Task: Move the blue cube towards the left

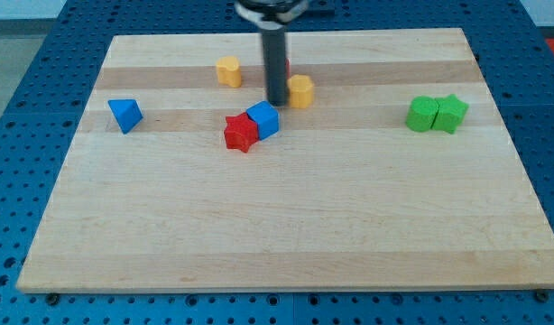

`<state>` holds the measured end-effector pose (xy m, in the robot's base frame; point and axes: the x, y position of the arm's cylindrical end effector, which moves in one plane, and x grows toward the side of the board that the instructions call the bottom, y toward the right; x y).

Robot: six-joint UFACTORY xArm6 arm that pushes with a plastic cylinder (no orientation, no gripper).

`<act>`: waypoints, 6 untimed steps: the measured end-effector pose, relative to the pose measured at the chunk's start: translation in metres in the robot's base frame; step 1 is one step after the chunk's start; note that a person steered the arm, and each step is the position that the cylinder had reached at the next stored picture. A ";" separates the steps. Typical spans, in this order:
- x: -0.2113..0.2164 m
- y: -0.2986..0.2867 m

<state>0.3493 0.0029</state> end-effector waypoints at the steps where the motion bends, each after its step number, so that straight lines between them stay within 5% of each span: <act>1: 0.043 0.006; 3: 0.011 -0.093; 5: -0.015 -0.090; 6: -0.030 -0.135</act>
